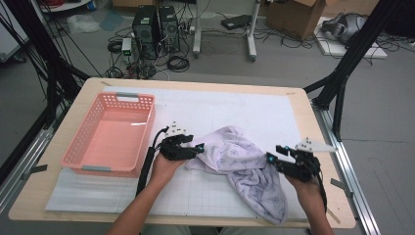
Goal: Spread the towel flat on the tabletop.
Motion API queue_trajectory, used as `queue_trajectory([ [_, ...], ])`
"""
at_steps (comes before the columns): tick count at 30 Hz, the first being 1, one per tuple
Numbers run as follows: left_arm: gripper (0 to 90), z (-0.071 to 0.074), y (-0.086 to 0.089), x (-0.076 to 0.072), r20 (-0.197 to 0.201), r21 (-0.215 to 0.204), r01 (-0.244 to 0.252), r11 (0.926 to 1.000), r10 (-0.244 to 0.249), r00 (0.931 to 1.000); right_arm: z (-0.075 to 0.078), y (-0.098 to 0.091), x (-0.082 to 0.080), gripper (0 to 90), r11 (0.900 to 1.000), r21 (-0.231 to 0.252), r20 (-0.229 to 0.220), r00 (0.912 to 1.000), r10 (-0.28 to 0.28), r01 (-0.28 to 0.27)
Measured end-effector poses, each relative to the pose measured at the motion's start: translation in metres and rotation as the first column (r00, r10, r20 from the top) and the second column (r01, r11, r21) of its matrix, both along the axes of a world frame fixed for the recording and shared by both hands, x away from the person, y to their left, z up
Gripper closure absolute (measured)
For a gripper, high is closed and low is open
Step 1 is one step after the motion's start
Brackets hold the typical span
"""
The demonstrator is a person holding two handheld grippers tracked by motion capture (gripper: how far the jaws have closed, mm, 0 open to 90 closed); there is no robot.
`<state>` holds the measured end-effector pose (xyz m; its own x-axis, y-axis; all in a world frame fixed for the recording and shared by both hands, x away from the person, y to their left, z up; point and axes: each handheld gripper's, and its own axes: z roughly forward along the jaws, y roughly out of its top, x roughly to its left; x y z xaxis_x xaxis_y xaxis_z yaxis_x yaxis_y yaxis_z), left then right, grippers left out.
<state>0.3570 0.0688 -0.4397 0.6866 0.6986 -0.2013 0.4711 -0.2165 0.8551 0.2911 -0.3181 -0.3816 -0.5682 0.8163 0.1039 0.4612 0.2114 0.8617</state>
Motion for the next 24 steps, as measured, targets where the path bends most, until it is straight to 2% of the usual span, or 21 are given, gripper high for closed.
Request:
queue_trajectory([
  [2, 37.7, -0.002, -0.002, 0.000, -0.009, 0.038, 0.005, 0.9993, -0.005, 0.9999, 0.001, 0.005, 0.022, 48.6, 0.9997, -0.024, -0.002, 1.0000, -0.010, 0.010],
  [5, 37.8, -0.004, -0.005, 0.000, -0.014, 0.067, 0.024, 0.9975, -0.024, 0.9996, -0.008, 0.011, 0.054, 49.0, 0.9984, -0.048, -0.054, 0.9981, -0.031, 0.028],
  [9, 38.2, -0.007, -0.012, -0.001, -0.022, 0.124, 0.058, 0.9905, -0.056, 0.9982, -0.020, 0.029, 0.080, 49.5, 0.9934, -0.115, -0.089, 0.9960, -0.005, -0.006],
  [10, 41.3, -0.007, -0.013, -0.002, -0.022, 0.140, 0.067, 0.9879, -0.065, 0.9977, -0.021, 0.032, 0.085, 49.4, 0.9929, -0.118, -0.101, 0.9949, 0.006, -0.018],
  [11, 46.9, -0.009, -0.015, -0.002, -0.019, 0.172, 0.080, 0.9818, -0.078, 0.9968, -0.022, 0.035, 0.088, 49.3, 0.9923, -0.121, -0.104, 0.9945, 0.013, -0.026],
  [12, 53.6, -0.009, -0.017, -0.003, -0.014, 0.186, 0.102, 0.9771, -0.101, 0.9948, -0.022, 0.038, 0.091, 49.1, 0.9916, -0.125, -0.103, 0.9945, 0.021, -0.034],
  [13, 63.2, -0.009, -0.019, -0.004, -0.005, 0.185, 0.125, 0.9747, -0.127, 0.9919, -0.021, 0.040, 0.093, 48.8, 0.9916, -0.122, -0.104, 0.9942, 0.029, -0.042],
  [14, 75.5, -0.007, -0.021, -0.006, 0.021, 0.220, 0.118, 0.9683, -0.126, 0.9919, -0.021, 0.042, 0.095, 48.6, 0.9918, -0.119, -0.106, 0.9937, 0.035, -0.048],
  [15, 81.9, -0.006, -0.023, -0.006, 0.040, 0.248, 0.113, 0.9622, -0.126, 0.9912, -0.020, 0.043, 0.096, 48.6, 0.9916, -0.117, -0.107, 0.9933, 0.042, -0.055],
  [16, 82.9, -0.003, -0.022, -0.004, 0.046, 0.242, 0.105, 0.9647, -0.119, 0.9918, -0.019, 0.045, 0.098, 48.3, 0.9904, -0.121, -0.111, 0.9924, 0.053, -0.067],
  [17, 83.5, 0.000, -0.019, -0.002, 0.063, 0.215, 0.073, 0.9738, -0.088, 0.9941, -0.018, 0.048, 0.099, 48.8, 0.9893, -0.124, -0.105, 0.9924, 0.064, -0.077],
  [18, 83.8, 0.006, -0.015, 0.000, 0.084, 0.182, 0.037, 0.9827, -0.053, 0.9951, -0.017, 0.050, 0.100, 48.7, 0.9874, -0.130, -0.099, 0.9920, 0.078, -0.091],
  [20, 83.9, 0.017, -0.009, 0.005, 0.115, 0.114, -0.026, 0.9932, 0.013, 0.9933, -0.014, 0.056, 0.106, 48.4, 0.9830, -0.142, -0.101, 0.9895, 0.103, -0.117],
  [22, 83.8, 0.025, -0.006, 0.011, 0.131, 0.095, -0.051, 0.9942, 0.039, 0.9907, -0.012, 0.065, 0.112, 47.7, 0.9791, -0.143, -0.110, 0.9855, 0.129, -0.144],
  [24, 83.7, 0.028, -0.005, 0.015, 0.130, 0.084, -0.058, 0.9948, 0.047, 0.9904, -0.011, 0.074, 0.120, 47.8, 0.9754, -0.137, -0.112, 0.9811, 0.158, -0.173],
])
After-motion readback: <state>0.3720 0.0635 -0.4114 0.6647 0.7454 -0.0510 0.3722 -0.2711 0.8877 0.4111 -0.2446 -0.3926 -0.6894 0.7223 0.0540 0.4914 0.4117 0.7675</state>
